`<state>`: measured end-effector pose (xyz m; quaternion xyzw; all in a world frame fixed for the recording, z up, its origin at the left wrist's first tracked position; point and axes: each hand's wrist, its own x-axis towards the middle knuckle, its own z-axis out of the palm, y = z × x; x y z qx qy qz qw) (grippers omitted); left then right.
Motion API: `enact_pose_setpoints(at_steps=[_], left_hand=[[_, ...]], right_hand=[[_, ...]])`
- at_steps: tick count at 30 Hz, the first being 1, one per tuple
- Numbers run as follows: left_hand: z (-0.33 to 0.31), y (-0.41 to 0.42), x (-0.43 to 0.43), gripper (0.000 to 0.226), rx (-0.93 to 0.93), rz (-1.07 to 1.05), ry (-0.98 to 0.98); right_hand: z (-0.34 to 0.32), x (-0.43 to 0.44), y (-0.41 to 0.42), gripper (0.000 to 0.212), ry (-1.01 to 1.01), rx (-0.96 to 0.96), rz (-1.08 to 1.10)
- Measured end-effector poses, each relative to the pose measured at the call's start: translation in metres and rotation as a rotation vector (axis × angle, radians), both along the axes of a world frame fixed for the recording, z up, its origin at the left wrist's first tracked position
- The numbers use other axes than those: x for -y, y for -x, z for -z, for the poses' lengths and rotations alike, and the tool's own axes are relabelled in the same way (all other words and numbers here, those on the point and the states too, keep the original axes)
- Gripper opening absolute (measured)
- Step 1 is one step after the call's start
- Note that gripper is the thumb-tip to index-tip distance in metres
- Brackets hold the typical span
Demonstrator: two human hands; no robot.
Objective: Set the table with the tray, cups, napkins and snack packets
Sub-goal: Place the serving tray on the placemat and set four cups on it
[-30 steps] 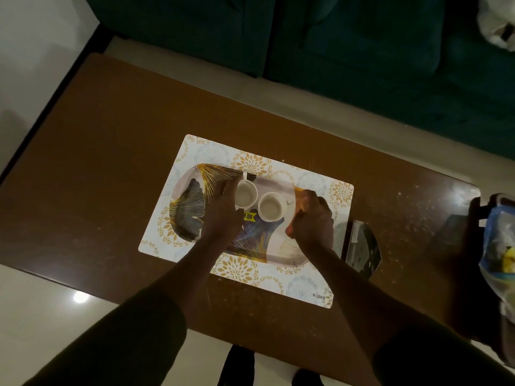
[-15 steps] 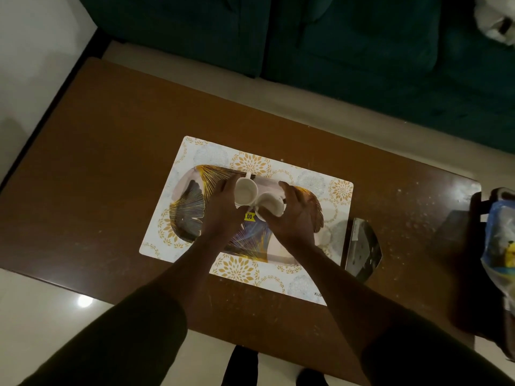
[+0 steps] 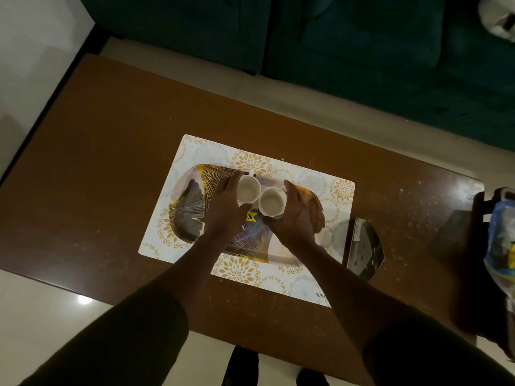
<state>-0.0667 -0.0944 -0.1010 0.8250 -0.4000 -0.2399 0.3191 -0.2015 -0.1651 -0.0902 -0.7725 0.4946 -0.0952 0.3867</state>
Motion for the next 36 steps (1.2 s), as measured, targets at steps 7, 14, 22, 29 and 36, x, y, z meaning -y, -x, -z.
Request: enact_pose_setpoints(at_steps=[7, 14, 22, 29, 36], left_hand=[[0.003, -0.008, 0.005, 0.067, 0.030, 0.019, -0.017], [0.002, -0.009, 0.006, 0.070, 0.015, 0.029, -0.018], [0.001, -0.013, 0.006, 0.081, -0.006, 0.059, -0.044], [-0.018, -0.020, -0.003, 0.074, 0.073, -0.052, -0.080], [-0.065, 0.036, 0.065, 0.052, 0.254, -0.008, 0.161]], right_hand=[[0.002, 0.007, -0.005, 0.079, 0.055, 0.046, -0.022], [0.003, 0.009, -0.005, 0.085, 0.031, 0.039, -0.013], [0.002, 0.011, -0.006, 0.091, 0.001, 0.041, -0.012], [-0.021, 0.039, 0.013, 0.100, -0.040, 0.073, -0.001], [-0.062, 0.104, 0.058, 0.067, 0.246, 0.133, 0.135]])
